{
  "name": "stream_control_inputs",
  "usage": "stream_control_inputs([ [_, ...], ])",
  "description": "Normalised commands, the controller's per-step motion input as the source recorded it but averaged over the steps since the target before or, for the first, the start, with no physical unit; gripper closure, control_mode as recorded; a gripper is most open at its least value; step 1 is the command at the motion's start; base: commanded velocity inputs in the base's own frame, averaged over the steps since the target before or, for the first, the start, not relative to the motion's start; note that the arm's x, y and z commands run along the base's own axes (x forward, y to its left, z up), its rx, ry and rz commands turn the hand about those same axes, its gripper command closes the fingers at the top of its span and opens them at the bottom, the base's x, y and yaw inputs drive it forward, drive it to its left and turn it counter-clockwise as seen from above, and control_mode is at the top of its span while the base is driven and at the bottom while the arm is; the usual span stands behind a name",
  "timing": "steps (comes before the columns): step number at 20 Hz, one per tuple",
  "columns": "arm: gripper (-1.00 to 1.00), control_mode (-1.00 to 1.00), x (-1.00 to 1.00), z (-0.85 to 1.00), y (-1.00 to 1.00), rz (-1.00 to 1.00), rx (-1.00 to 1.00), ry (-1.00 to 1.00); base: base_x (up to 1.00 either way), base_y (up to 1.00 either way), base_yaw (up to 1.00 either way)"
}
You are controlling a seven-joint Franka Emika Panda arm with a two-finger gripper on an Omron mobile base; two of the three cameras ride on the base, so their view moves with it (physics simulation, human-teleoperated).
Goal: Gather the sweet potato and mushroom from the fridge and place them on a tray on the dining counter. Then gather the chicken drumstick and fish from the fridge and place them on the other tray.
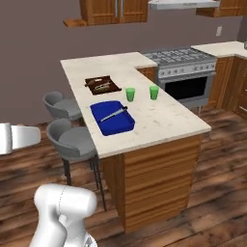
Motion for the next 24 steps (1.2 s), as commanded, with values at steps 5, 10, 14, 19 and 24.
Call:
stream_control_inputs([
  [5,1.0,1.0,0.0,0.0,0.0,0.0,0.0,0.0,0.21,0.8,-0.46],
  [10,1.0,1.0,0.0,0.0,0.0,0.0,0.0,0.0,0.24,0.85,-0.44],
  [14,1.0,1.0,0.0,0.0,0.0,0.0,0.0,0.0,0.19,0.86,-0.44],
  [19,1.0,1.0,0.0,0.0,0.0,0.0,0.0,0.0,0.2,0.84,-0.44],
  [24,1.0,1.0,0.0,0.0,0.0,0.0,0.0,0.0,0.15,0.75,-0.45],
])
